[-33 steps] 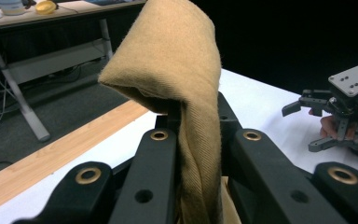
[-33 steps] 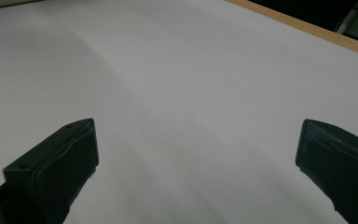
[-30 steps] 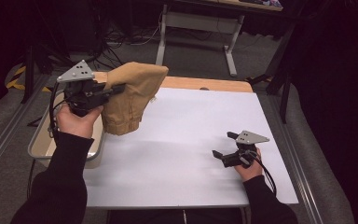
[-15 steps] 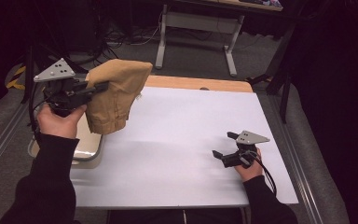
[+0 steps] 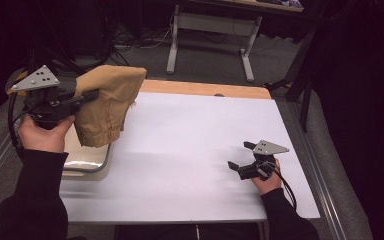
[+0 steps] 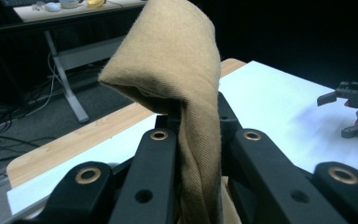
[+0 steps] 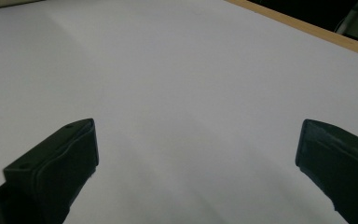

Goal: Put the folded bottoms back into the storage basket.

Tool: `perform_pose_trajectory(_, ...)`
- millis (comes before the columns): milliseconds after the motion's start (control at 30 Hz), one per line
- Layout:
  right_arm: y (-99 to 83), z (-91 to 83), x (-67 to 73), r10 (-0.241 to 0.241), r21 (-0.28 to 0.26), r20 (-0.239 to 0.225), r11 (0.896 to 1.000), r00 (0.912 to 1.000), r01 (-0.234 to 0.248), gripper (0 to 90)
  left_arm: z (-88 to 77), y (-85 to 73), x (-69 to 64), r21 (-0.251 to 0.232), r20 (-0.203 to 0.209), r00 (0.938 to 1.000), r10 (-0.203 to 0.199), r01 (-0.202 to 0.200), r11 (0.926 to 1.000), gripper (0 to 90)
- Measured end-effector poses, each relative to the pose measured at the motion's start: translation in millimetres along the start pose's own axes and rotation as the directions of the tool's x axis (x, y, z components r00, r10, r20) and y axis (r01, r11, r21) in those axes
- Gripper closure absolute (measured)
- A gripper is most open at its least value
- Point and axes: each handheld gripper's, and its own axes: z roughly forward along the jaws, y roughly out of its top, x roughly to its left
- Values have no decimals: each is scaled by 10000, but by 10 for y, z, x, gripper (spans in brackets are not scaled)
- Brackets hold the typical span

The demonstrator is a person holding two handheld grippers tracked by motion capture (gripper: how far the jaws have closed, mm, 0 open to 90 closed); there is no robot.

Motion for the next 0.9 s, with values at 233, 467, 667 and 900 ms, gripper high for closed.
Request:
perform_pose_trajectory(233, 0, 3, 10, -25, 40, -6, 10000, 10000, 25, 0, -166, -76, 59, 65, -283, 9996, -50, 52, 10000, 832)
perform_pose_trajectory(467, -1, 7, 17, -53, 58, -60, 10000, 10000, 53, 0, -295, -172, 91, 199, -481, 9987, -149, 159, 9997, 832)
perform_pose_trajectory(667, -1, 9, 19, -71, 68, -129, 10000, 9999, 72, 0, -384, -239, 98, 330, -627, 9979, -140, 161, 9993, 832)
perform_pose_trajectory(900, 0, 9, 23, -100, 54, -150, 9999, 9998, 101, 0, -461, -323, 90, 643, -740, 9971, -155, 203, 9977, 832)
